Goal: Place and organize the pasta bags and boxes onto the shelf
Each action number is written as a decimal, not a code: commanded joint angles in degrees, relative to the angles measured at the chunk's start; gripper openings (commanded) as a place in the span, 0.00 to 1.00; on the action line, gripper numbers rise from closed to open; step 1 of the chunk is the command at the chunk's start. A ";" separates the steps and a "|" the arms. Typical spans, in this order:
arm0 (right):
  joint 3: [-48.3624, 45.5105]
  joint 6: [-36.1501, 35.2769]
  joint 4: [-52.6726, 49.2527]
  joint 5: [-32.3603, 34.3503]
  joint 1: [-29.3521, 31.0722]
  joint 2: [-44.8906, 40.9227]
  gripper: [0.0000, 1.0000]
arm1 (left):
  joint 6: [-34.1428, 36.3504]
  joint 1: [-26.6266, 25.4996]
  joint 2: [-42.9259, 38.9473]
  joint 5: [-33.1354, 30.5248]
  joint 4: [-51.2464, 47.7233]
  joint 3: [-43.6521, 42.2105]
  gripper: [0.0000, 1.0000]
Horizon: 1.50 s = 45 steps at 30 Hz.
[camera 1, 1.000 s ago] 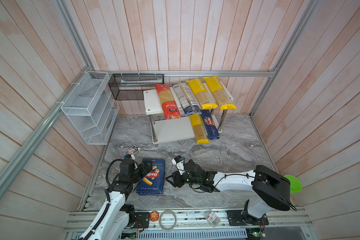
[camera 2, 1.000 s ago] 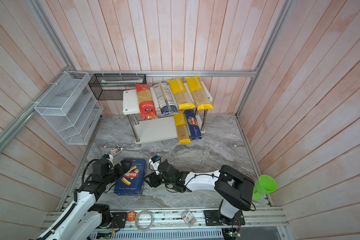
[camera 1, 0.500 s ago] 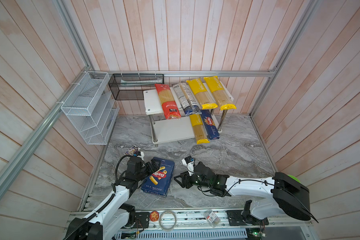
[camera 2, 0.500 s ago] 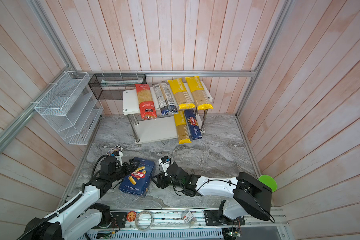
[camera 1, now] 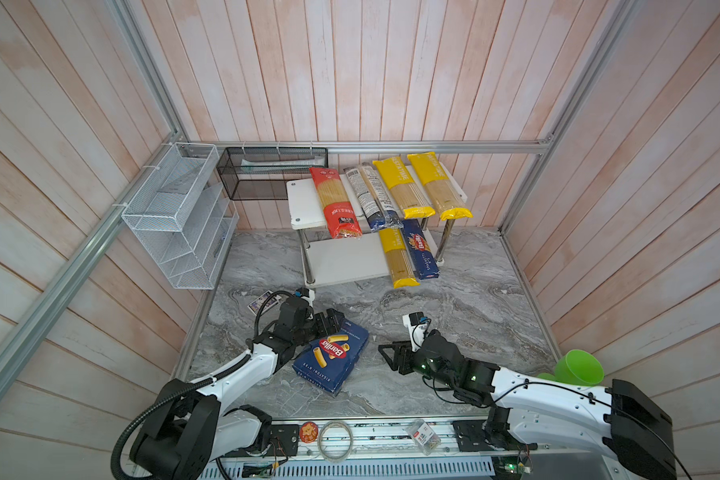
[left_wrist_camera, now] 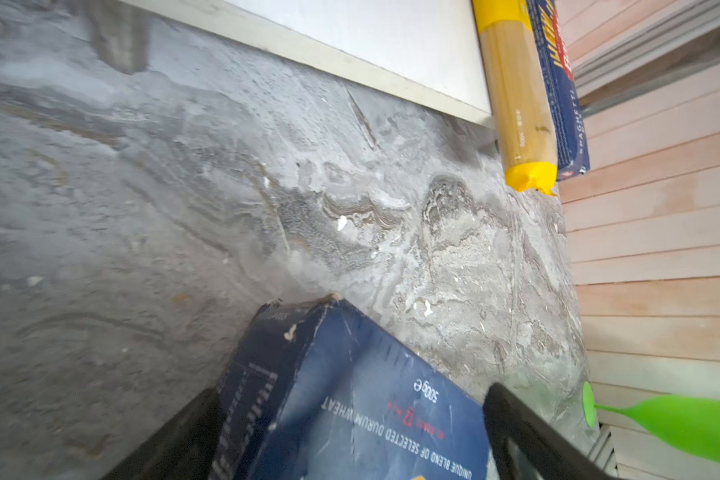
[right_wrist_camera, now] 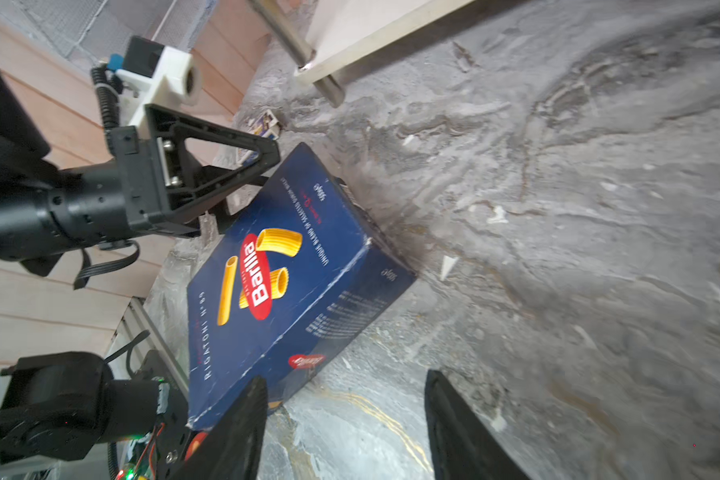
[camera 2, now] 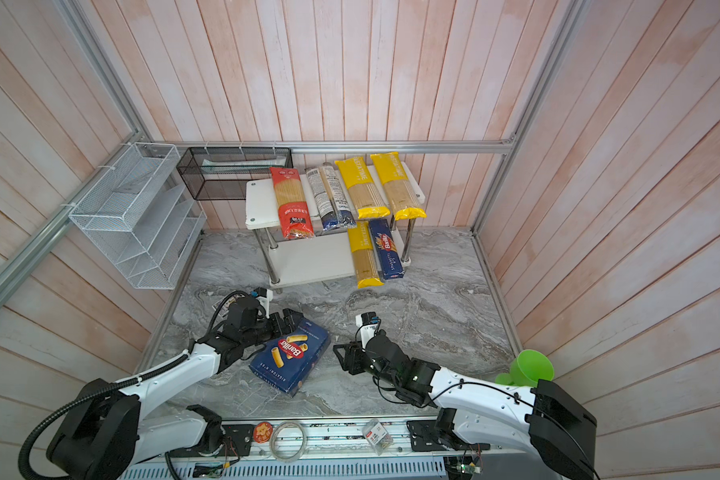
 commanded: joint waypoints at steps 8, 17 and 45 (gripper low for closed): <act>-1.45 -3.26 -1.72 -4.55 -3.91 -2.52 0.60 | 4.88 -5.90 4.83 -6.24 -3.15 7.52 1.00; 7.06 -15.14 -0.89 -11.03 -5.51 8.03 0.62 | -2.68 -5.65 -12.06 -16.23 -29.42 8.00 1.00; 16.66 -20.37 4.19 -28.23 -13.37 26.97 0.63 | -28.51 -21.39 -33.44 -16.77 -40.83 -4.16 1.00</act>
